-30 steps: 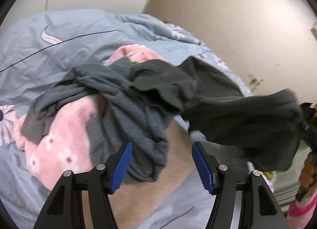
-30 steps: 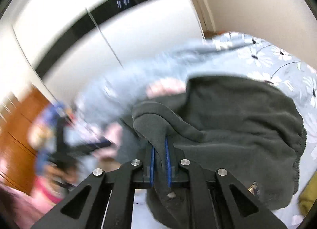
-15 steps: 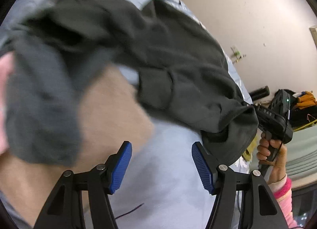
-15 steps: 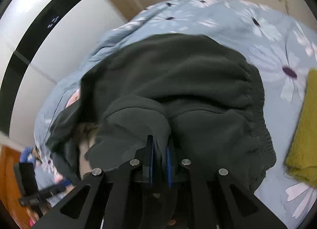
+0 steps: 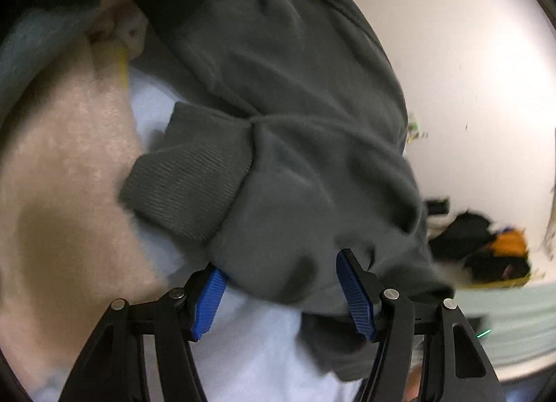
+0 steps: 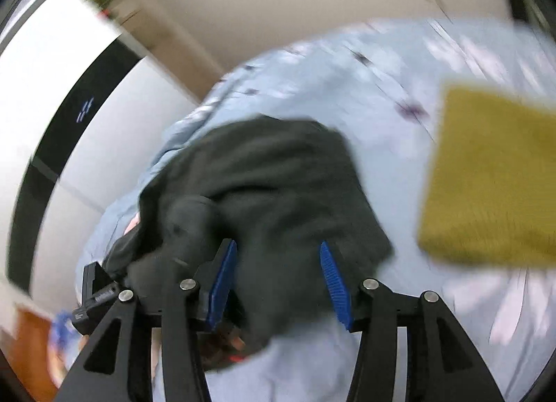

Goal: Fold clothes

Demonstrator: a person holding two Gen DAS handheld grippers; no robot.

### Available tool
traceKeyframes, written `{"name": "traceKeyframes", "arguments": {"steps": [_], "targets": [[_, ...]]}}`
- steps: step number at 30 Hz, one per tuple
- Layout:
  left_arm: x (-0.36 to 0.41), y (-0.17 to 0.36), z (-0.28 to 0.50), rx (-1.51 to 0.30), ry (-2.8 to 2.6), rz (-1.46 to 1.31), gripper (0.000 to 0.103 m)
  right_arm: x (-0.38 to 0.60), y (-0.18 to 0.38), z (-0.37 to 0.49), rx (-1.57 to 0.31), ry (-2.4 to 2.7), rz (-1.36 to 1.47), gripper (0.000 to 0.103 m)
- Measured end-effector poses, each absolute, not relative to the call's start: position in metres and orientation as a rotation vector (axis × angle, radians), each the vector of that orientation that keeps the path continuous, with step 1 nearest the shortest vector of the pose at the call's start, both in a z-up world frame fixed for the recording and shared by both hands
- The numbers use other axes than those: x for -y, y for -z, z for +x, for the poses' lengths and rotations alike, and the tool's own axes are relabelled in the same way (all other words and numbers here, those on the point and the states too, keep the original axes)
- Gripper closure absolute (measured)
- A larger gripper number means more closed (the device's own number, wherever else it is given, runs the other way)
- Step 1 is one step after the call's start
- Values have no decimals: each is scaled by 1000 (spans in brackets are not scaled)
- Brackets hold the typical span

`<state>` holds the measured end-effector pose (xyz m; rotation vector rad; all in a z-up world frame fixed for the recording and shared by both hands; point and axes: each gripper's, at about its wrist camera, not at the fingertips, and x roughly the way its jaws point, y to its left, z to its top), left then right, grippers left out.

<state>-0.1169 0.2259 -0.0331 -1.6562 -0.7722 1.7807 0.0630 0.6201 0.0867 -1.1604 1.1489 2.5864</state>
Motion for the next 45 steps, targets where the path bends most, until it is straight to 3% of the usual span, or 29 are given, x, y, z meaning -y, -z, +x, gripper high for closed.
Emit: {"name": "traceKeyframes", "arguments": {"steps": [4,6,8,15,18,19,21,23,25,32,34,36,38,42,45], "targets": [[-214,41,-115,867,-1788,-1749,38,-627,-31,73,-1510,-2433,-1249,51],[-209,39,-109,859,-1787,-1773,38,-627,-11,73,-1638,-2373,-1251,45],[-202,31,-102,848,-1806,-1783,36,-631,-6,71,-1683,-2360,-1197,38],[-210,42,-104,957,-1807,-1739,36,-641,6,69,-1765,-2339,-1142,38],[-223,41,-107,899,-1901,-1709,38,-644,14,69,-1797,-2325,-1127,38],[-226,38,-107,875,-1936,-1691,40,-645,17,70,-1808,-2321,-1122,38],[-228,31,-107,839,-1974,-1670,55,-650,25,66,-1823,-2296,-1104,38],[-231,25,-107,805,-2009,-1650,78,-653,33,61,-1842,-2273,-1091,38],[-228,21,-107,806,-2021,-1637,90,-655,41,56,-1895,-2236,-1070,37],[-189,-57,-92,647,-2231,-1402,95,-650,51,55,-1871,-2118,-1079,37],[-171,-82,-84,613,-2280,-1328,96,-648,48,58,-1870,-2119,-1055,43],[-148,-108,-76,571,-2349,-1245,96,-646,40,58,-1850,-2139,-1041,72],[-128,-133,-73,539,-2437,-1156,96,-644,19,64,-1781,-2207,-1000,89],[-37,-184,-45,501,-2602,-986,96,-641,-45,90,-1606,-2418,-817,95],[9,-186,-29,443,-2695,-1021,96,-639,-103,133,-1476,-2612,-619,95]]}}
